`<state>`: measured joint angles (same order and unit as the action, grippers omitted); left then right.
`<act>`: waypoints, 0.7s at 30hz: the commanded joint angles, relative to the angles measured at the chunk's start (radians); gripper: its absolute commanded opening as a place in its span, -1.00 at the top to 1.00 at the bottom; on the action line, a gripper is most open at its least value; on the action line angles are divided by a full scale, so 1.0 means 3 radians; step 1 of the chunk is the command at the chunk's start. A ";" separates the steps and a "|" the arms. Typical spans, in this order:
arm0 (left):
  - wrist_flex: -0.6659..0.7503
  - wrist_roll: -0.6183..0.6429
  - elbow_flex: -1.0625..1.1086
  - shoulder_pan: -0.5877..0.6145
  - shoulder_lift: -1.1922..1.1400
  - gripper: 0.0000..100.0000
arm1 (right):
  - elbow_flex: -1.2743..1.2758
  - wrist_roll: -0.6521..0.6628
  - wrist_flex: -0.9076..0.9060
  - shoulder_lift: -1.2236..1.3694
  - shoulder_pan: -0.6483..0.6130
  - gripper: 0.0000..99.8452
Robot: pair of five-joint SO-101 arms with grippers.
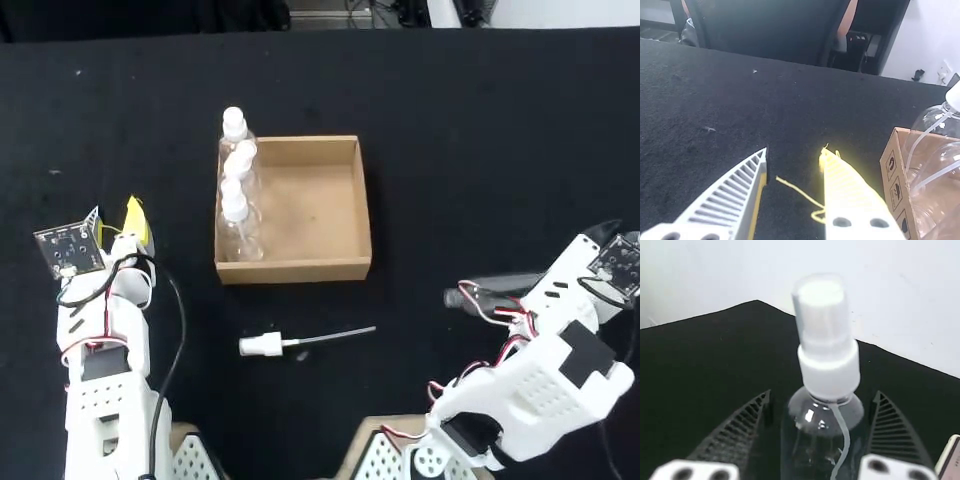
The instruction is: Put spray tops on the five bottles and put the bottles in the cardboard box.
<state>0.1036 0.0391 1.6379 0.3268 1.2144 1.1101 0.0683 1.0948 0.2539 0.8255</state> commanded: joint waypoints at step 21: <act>0.0077 0.0010 -0.0054 0.0008 0.0036 0.80 | -0.0049 -0.0005 -0.0015 -0.0166 -0.0015 0.71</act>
<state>0.1036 0.0391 1.6379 0.3268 1.2144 1.1101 0.0713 1.0948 0.2539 0.8255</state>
